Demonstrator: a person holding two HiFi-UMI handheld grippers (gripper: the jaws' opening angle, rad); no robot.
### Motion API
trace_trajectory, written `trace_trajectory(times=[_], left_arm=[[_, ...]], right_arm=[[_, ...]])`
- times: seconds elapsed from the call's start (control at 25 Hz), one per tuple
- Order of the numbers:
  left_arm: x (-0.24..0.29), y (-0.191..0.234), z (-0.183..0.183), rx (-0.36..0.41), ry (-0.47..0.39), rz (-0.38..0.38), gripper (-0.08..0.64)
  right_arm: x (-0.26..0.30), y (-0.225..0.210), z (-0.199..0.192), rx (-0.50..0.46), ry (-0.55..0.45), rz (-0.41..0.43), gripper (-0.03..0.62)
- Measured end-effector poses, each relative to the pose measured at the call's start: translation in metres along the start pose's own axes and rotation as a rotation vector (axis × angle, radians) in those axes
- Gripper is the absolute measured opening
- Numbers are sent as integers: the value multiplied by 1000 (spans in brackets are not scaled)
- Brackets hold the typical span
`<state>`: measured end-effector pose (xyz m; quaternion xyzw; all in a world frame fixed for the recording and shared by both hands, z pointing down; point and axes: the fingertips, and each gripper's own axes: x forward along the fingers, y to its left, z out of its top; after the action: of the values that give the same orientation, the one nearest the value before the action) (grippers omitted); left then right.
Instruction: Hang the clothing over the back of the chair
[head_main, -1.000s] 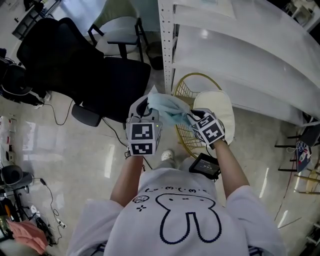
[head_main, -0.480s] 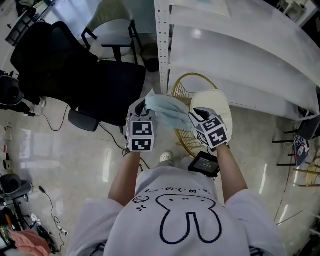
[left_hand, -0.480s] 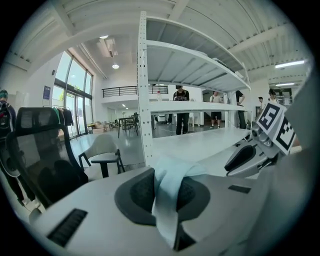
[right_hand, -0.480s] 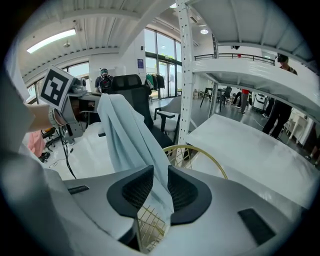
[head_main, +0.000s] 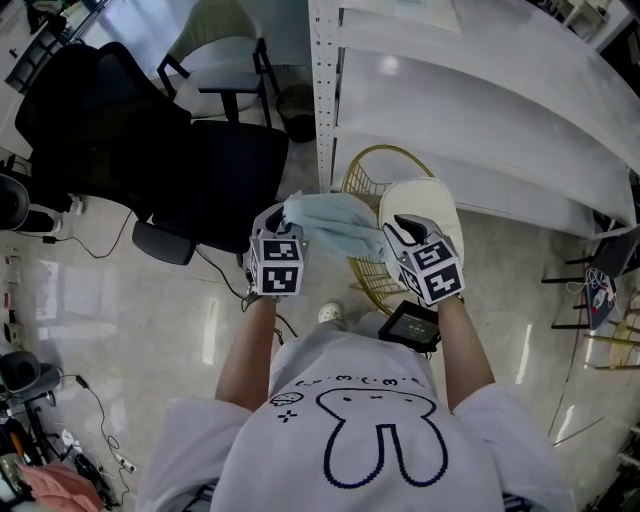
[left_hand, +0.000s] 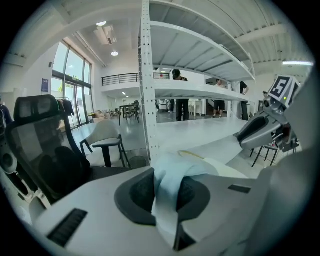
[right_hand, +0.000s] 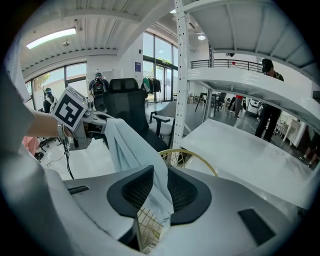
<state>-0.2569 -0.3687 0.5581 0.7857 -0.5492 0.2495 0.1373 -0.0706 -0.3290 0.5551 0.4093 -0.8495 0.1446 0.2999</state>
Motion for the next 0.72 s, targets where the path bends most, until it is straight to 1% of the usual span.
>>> trace_trajectory(times=[0.12, 0.28, 0.48, 0.6, 0.72], left_arm=[[11, -2, -23, -6, 56, -28, 40], [19, -8, -51, 8, 133, -57, 40], [26, -14, -74, -12, 192, -86, 41], [31, -16, -90, -6, 248, -105, 43], [33, -24, -106, 4, 309, -147, 46]], right_arm=[[2, 2, 2, -10, -1, 10, 66], [7, 9, 5, -21, -1, 25, 66], [10, 15, 13, -30, -14, 38, 66], [14, 18, 16, -40, -14, 45, 66], [15, 20, 18, -49, -10, 50, 66]])
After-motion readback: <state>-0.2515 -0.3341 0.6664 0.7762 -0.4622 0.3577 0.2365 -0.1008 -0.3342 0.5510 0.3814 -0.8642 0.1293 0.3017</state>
